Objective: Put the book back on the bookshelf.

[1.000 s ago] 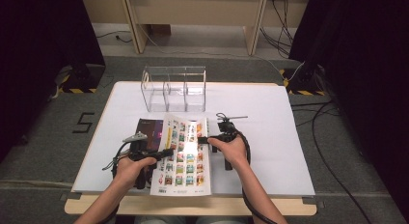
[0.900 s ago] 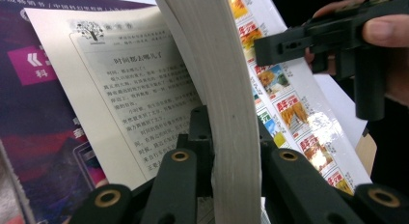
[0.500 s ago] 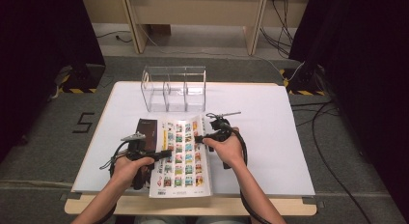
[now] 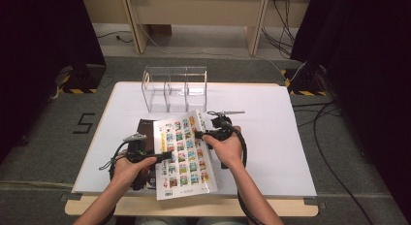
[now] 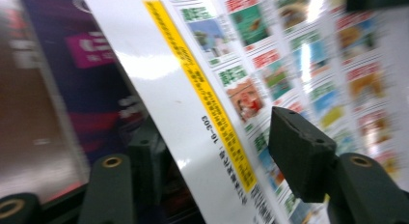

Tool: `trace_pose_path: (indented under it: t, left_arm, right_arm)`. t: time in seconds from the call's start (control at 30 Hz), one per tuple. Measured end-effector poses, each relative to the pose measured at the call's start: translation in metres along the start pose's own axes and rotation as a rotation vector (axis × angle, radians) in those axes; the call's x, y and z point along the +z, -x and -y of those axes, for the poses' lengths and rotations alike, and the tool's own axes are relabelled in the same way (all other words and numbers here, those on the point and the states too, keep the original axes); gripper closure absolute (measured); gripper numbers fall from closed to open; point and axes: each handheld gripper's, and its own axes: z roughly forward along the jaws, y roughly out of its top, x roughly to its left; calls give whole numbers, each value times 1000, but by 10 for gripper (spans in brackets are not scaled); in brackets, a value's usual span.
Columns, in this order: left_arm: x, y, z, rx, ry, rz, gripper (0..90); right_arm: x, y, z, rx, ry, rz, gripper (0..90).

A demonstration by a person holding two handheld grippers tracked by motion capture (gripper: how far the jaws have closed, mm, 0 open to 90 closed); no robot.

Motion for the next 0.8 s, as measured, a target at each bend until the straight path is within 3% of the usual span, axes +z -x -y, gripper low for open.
trace_pose_path:
  t: [0.07, 0.27, 0.47, 0.63, 0.8]
  left_arm:
    - [-4, -3, 1, 4, 18, -20, 376]
    - [-18, -7, 3, 7, 67, -23, 356]
    - [-24, -16, 14, -22, 90, -32, 356]
    - [-27, -26, 26, -43, 110, -67, 356]
    - [-32, -32, 34, -62, 138, -91, 356]
  right_arm:
    - [-3, -4, -1, -16, 23, 6, 741]
    - [-14, -14, -8, -58, 87, 45, 741]
    - [-33, -24, -18, -100, 171, 94, 741]
    - [-45, -30, -23, -134, 258, 155, 741]
    - [-52, -34, -32, -147, 304, 186, 742]
